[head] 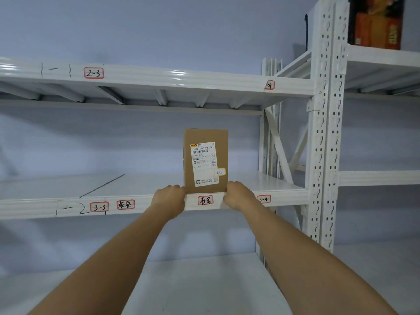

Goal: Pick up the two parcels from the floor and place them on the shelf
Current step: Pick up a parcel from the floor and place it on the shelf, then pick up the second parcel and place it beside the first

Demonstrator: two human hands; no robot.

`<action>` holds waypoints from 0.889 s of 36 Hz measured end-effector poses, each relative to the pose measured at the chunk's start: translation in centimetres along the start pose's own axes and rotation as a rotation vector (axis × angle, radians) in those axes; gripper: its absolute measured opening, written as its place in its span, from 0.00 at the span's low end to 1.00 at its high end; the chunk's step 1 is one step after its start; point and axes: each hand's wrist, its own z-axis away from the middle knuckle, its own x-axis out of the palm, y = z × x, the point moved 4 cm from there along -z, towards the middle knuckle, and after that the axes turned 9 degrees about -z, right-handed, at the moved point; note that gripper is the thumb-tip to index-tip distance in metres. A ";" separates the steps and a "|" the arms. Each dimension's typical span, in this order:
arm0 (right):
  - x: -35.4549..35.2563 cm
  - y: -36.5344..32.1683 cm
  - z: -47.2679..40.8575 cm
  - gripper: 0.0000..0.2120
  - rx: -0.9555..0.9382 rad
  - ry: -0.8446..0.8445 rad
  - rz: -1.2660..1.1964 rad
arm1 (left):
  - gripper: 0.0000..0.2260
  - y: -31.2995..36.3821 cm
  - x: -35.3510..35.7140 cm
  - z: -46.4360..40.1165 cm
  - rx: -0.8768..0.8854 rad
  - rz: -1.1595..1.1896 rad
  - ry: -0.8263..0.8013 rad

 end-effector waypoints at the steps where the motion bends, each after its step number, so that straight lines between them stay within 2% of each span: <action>1: 0.2 0.1 0.4 0.16 -0.011 -0.012 0.042 | 0.13 0.0 0.1 0.4 0.015 -0.028 0.003; 6: 2.0 0.1 2.8 0.16 -0.049 -0.087 0.180 | 0.13 0.7 0.9 2.6 0.078 -0.103 -0.009; 10: 4.0 0.5 4.6 0.08 -0.055 -0.194 0.252 | 0.12 1.6 2.5 4.3 0.115 -0.108 -0.090; 15: 5.4 0.8 5.9 0.17 -0.051 -0.235 0.277 | 0.12 2.4 3.9 5.9 0.135 -0.097 -0.167; 32: 7.4 1.1 7.4 0.15 -0.099 -0.287 0.314 | 0.16 2.7 7.2 7.8 0.043 0.103 -0.250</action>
